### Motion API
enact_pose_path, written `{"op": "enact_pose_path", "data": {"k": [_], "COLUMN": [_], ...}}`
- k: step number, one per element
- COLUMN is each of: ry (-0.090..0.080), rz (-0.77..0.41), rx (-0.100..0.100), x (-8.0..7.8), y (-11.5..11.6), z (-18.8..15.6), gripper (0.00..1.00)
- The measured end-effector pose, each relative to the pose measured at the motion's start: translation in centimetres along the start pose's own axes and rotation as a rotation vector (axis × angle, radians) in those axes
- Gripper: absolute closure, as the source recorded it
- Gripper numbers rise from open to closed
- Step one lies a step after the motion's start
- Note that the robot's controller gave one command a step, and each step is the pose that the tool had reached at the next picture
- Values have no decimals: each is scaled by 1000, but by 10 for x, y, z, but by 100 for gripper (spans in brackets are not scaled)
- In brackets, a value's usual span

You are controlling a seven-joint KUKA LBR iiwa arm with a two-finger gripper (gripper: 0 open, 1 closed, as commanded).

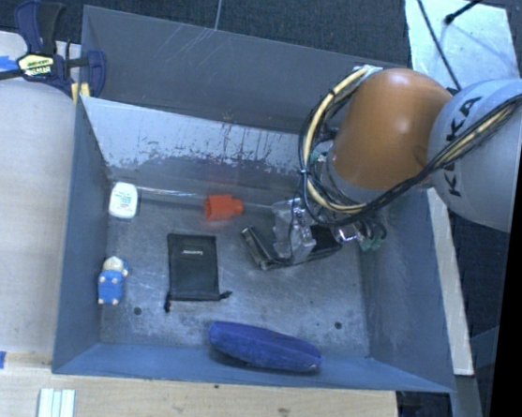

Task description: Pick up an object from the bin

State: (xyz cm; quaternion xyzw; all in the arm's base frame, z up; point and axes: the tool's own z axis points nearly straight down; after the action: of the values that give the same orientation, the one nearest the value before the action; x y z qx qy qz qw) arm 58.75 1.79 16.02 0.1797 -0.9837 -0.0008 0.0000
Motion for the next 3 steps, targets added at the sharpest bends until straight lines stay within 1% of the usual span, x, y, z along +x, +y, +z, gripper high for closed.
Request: {"op": "enact_pose_path", "data": {"k": [1,2,3], "ry": [-1,-6,-2], "rz": [152,55,203], "rx": [1,2,2], "x": [1,-24,-10], "y": [3,12,12], "z": [12,12,11], "gripper": [100,100,100]}}
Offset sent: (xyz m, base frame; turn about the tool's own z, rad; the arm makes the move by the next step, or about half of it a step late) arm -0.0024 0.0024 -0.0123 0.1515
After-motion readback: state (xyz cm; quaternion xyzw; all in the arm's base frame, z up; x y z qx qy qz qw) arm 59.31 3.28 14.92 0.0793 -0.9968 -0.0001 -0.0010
